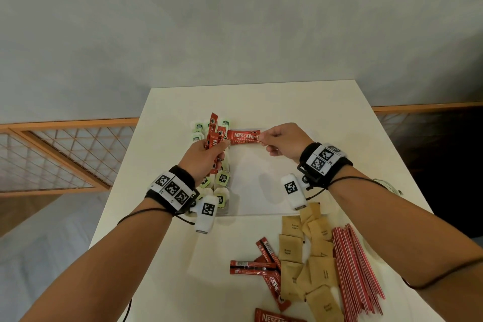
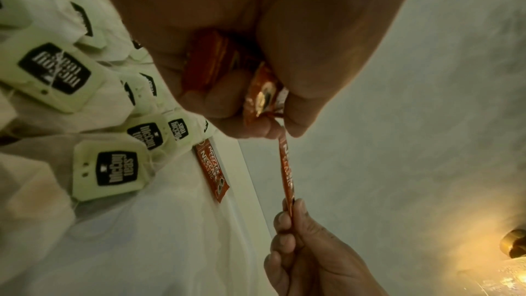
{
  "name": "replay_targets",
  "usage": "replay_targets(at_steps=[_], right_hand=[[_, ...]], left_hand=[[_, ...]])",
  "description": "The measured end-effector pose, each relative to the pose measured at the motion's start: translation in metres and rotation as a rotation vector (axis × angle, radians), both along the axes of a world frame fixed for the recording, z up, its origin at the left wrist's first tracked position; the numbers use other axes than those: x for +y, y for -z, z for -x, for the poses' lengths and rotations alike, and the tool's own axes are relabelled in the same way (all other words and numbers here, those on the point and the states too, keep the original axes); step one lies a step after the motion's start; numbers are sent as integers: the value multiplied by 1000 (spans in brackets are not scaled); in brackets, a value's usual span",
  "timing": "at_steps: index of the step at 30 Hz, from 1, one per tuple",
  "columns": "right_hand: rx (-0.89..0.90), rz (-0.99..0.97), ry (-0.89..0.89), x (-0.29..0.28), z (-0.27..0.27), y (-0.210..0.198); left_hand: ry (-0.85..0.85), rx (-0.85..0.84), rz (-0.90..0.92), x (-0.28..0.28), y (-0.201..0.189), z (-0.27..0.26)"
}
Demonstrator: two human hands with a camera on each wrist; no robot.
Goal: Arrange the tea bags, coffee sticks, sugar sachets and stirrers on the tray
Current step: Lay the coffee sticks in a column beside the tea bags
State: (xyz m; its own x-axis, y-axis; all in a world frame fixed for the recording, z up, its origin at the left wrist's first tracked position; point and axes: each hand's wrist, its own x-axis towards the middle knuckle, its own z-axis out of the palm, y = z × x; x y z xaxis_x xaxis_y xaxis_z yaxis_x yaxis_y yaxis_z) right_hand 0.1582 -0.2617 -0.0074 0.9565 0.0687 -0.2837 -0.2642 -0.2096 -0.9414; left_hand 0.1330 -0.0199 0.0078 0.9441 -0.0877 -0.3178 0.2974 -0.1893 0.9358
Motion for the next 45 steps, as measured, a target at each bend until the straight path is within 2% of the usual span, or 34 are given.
replay_targets(at_steps=[4,8,12,25,30,32,33,35,37,39,45], right_hand=[[25,79,75,-6,-14,8],[155,180,41,-3,-21,18],[219,271,42,6,-20,29],[214,372,153,22,-28,38],[195,441,176,22,-29,37],[128,503,131,20,-27,31],[80,500,97,21,-25,26],[5,352,21,23,-18,16],[-9,159,-78,27,-11,5],[8,57,-166,32,-5,-1],[-17,19,-174,38,0,0]], left_hand=[[-27,60,23,4,-4,-3],[-34,100,48,6,-5,-5],[-51,163,151,6,-6,-4],[52,200,114,11,-4,-5],[130,150,9,11,-6,-5],[143,131,-14,11,-6,-6],[144,123,-16,10,-7,-6],[145,116,-17,8,-8,-6],[158,110,-20,6,-8,-6],[197,99,-37,4,-7,-5],[290,88,-70,-1,-11,-3]])
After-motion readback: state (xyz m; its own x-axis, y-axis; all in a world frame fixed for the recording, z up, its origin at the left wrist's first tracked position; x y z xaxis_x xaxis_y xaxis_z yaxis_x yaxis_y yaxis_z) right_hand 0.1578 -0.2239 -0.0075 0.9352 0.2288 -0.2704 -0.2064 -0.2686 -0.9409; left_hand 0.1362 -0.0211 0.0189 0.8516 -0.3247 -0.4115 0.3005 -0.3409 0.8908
